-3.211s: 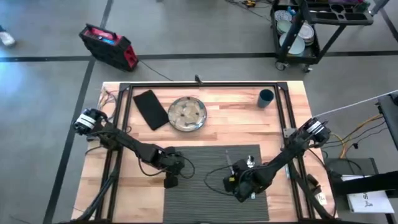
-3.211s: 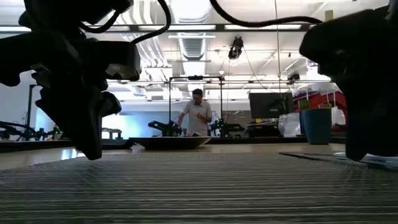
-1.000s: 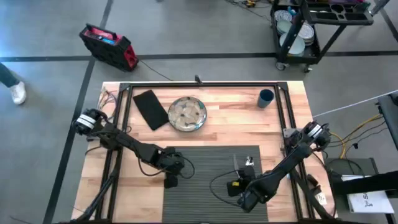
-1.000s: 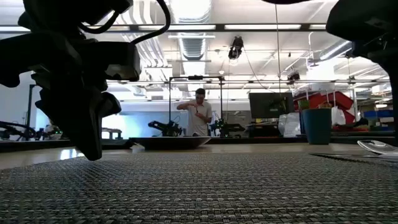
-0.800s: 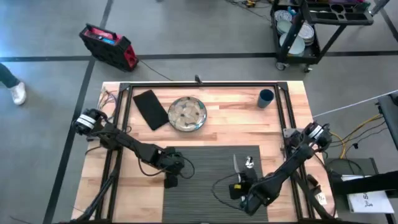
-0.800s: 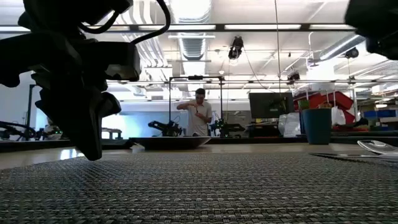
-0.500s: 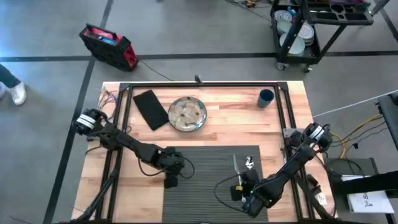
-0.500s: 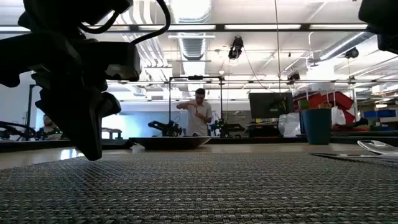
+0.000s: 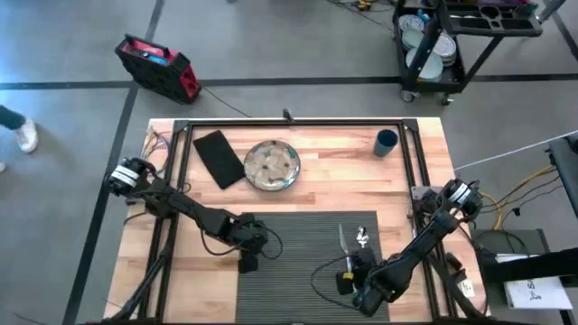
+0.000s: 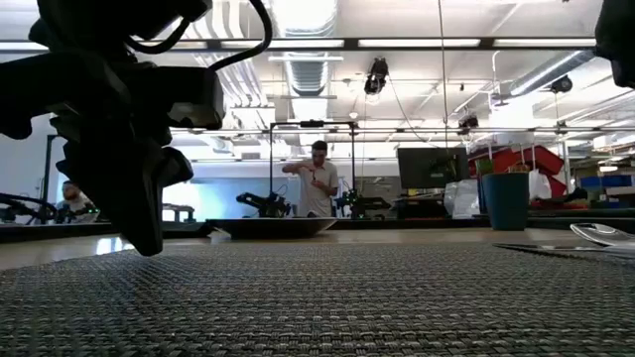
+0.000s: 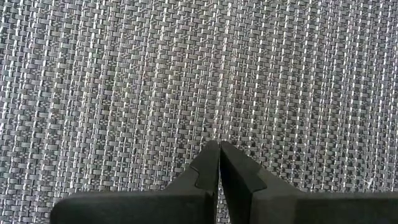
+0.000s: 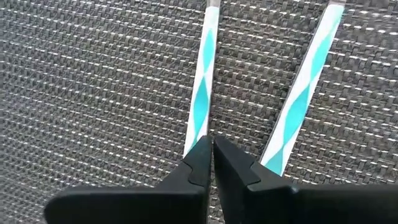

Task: Set table place
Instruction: Adjust the blue knife on the gray mat

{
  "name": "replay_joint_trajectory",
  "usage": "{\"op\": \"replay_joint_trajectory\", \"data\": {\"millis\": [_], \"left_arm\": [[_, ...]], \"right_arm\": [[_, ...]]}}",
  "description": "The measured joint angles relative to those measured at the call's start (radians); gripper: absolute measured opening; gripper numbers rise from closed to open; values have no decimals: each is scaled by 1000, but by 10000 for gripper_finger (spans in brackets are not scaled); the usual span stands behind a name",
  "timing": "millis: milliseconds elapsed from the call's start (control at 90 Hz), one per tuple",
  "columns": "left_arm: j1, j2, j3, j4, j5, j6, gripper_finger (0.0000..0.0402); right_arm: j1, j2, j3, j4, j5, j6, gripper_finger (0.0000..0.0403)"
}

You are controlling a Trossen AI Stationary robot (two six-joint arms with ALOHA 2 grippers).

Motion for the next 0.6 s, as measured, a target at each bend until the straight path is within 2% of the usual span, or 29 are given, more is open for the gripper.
{"op": "replay_joint_trajectory", "data": {"millis": [211, 389, 600], "left_arm": [[0, 0, 0, 0, 0, 0, 0], [0, 0, 0, 0, 0, 0, 0], [0, 0, 0, 0, 0, 0, 0]], "right_arm": [[6, 0, -2, 11, 14, -15, 0], [26, 0, -3, -36, -3, 48, 0], [26, 6, -8, 4, -18, 6, 0]]}}
